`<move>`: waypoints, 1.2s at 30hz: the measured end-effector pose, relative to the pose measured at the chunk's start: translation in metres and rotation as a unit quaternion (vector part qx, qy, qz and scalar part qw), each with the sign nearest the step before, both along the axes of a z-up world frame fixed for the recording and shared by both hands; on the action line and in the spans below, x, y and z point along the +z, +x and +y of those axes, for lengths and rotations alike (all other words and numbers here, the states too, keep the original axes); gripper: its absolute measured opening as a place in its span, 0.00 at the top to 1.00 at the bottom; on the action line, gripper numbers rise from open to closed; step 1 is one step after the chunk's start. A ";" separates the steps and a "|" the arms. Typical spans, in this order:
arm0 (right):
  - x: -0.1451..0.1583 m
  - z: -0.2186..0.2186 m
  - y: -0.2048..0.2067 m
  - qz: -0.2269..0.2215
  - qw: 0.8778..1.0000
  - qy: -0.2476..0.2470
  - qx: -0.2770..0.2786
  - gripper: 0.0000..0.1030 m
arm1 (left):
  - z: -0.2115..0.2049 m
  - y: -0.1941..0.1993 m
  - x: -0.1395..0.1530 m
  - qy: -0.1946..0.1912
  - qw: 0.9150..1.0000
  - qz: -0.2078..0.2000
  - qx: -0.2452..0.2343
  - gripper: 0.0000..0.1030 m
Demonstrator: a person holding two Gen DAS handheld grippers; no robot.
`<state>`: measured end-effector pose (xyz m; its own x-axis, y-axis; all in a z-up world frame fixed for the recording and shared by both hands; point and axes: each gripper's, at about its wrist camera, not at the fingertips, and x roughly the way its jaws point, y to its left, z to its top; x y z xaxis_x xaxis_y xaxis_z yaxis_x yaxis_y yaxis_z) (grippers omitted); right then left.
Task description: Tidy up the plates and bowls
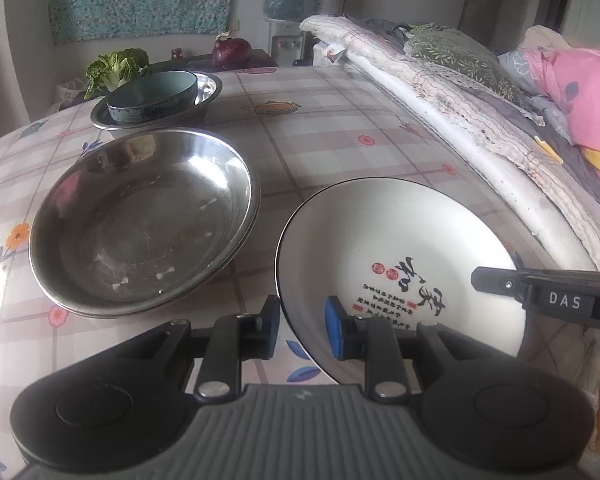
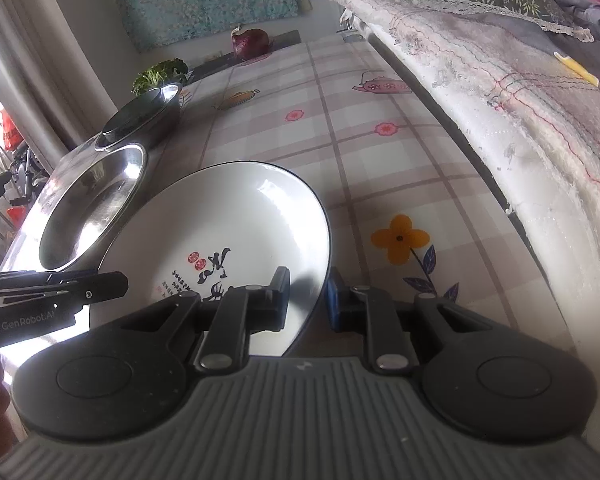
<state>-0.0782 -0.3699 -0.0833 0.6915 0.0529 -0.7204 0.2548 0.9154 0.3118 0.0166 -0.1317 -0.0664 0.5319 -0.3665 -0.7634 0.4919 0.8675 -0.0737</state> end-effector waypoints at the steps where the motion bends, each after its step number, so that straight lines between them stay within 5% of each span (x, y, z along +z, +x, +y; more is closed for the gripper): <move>1: 0.000 0.002 -0.002 0.000 1.000 -0.003 0.002 0.82 | 0.002 -0.001 0.000 -0.002 1.000 -0.001 -0.004 0.76; 11: -0.001 0.003 -0.005 -0.001 1.000 0.004 0.005 0.81 | 0.016 -0.008 -0.002 -0.047 0.999 0.018 -0.002 0.74; 36: -0.002 0.000 -0.003 0.003 1.000 0.010 0.004 0.81 | 0.012 -0.001 -0.005 -0.054 0.998 0.030 0.004 0.69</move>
<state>-0.0811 -0.3697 -0.0850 0.6868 0.0729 -0.7232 0.2495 0.9108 0.3288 0.0157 -0.1201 -0.0711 0.4897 -0.4437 -0.7506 0.4771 0.8569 -0.1953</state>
